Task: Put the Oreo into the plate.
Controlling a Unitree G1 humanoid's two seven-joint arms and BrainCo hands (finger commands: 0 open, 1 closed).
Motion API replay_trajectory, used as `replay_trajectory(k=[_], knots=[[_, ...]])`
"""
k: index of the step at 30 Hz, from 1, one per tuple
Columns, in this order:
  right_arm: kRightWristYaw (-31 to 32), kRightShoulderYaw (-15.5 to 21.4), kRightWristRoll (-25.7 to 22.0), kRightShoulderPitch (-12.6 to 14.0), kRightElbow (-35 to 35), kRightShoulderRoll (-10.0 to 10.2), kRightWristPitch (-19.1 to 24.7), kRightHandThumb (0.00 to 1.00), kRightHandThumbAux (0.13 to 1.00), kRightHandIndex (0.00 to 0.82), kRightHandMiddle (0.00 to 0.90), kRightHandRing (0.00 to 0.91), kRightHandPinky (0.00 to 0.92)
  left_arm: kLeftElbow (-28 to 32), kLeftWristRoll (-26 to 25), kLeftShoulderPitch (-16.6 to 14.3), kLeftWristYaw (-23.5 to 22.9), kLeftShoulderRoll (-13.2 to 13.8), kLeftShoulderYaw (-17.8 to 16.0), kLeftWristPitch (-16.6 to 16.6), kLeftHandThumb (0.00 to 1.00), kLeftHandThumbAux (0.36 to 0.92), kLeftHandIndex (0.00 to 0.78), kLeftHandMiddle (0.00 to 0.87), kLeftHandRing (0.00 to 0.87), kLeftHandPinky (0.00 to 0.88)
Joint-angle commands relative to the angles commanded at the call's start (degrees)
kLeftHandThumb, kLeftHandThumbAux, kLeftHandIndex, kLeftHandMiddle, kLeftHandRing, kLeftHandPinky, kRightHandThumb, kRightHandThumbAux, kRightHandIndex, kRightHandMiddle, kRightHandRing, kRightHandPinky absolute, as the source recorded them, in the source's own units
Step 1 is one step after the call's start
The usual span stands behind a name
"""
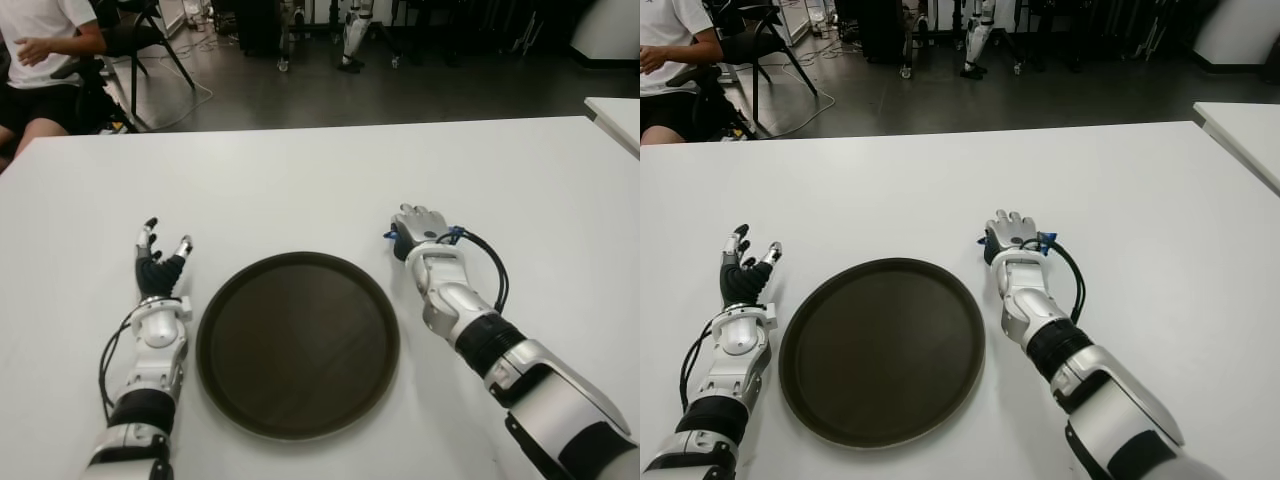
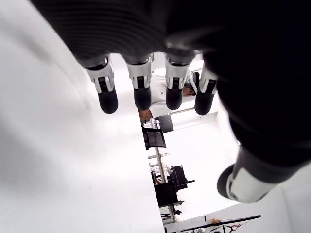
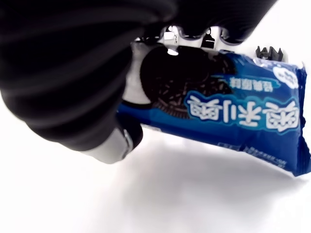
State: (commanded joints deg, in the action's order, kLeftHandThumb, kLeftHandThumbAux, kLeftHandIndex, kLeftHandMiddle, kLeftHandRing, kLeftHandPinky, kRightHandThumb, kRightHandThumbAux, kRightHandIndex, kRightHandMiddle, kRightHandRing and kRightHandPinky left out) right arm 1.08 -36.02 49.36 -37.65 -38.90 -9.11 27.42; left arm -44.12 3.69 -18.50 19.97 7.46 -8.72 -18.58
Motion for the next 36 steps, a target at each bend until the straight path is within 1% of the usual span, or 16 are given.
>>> replay_trajectory(k=[10, 19, 23, 27, 29, 30, 31, 32, 34, 35, 36], knots=[[0.42, -0.03, 0.11, 0.16, 0.47, -0.16, 0.33, 0.693, 0.732, 0.415, 0.065, 0.050, 0.081, -0.11, 0.30, -0.05, 0.34, 0.05, 0.04, 0.39, 0.069, 0.676, 0.028, 0.044, 0.030, 0.039], [-0.94, 0.11, 0.13, 0.28, 0.13, -0.01, -0.04, 0.694, 0.733, 0.415, 0.058, 0.062, 0.110, -0.63, -0.28, -0.21, 0.25, -0.14, -0.41, -0.07, 0.076, 0.673, 0.028, 0.030, 0.010, 0.027], [-2.17, 0.00, 0.48, 0.28, 0.42, -0.24, -0.46, 0.696, 0.732, 0.416, 0.062, 0.061, 0.103, -0.59, 0.01, -0.11, 0.34, -0.15, -0.34, -0.41, 0.080, 0.673, 0.029, 0.034, 0.012, 0.024], [-6.06, 0.37, 0.90, 0.39, 0.47, -0.07, -0.98, 0.699, 0.730, 0.416, 0.073, 0.067, 0.117, -0.32, 0.63, 0.03, 0.50, -0.02, 0.04, -0.48, 0.081, 0.686, 0.030, 0.040, 0.018, 0.018], [-6.81, 0.48, 0.84, 0.39, 0.34, 0.00, -1.12, 0.700, 0.730, 0.416, 0.077, 0.071, 0.128, -0.31, 0.66, 0.04, 0.47, -0.02, 0.05, -0.50, 0.080, 0.690, 0.029, 0.041, 0.018, 0.016], [-9.59, 1.39, 0.31, 0.75, 0.44, 0.25, -2.05, 0.700, 0.729, 0.416, 0.078, 0.073, 0.132, -0.25, 0.59, 0.07, 0.38, -0.03, 0.03, -0.41, 0.079, 0.691, 0.029, 0.041, 0.017, 0.015], [-11.72, 2.09, -0.09, 1.01, 0.48, 0.45, -2.77, 0.700, 0.730, 0.416, 0.095, 0.103, 0.170, -0.20, 0.54, 0.08, 0.31, -0.04, 0.02, -0.35, 0.080, 0.689, 0.027, 0.037, 0.014, 0.015], [-13.24, 2.58, -0.37, 1.18, 0.44, 0.60, -3.31, 0.700, 0.730, 0.416, 0.101, 0.114, 0.183, -0.16, 0.50, 0.10, 0.27, -0.04, 0.02, -0.31, 0.081, 0.688, 0.026, 0.035, 0.012, 0.014], [-14.39, 2.93, -0.54, 1.23, 0.13, 0.75, -3.82, 0.700, 0.731, 0.415, 0.116, 0.140, 0.215, -0.15, 0.47, 0.10, 0.25, -0.04, 0.03, -0.29, 0.083, 0.686, 0.024, 0.032, 0.009, 0.014], [-17.15, 4.39, -1.79, 1.76, 0.67, 1.04, -5.78, 0.700, 0.731, 0.415, 0.118, 0.144, 0.220, -0.14, 0.41, 0.10, 0.23, -0.06, 0.00, -0.26, 0.083, 0.686, 0.024, 0.031, 0.009, 0.014], [-19.25, 5.50, -2.72, 2.16, 1.05, 1.26, -7.28, 0.699, 0.733, 0.415, 0.139, 0.172, 0.250, -0.14, 0.36, 0.09, 0.21, -0.07, -0.02, -0.23, 0.088, 0.688, 0.025, 0.035, 0.012, 0.018]])
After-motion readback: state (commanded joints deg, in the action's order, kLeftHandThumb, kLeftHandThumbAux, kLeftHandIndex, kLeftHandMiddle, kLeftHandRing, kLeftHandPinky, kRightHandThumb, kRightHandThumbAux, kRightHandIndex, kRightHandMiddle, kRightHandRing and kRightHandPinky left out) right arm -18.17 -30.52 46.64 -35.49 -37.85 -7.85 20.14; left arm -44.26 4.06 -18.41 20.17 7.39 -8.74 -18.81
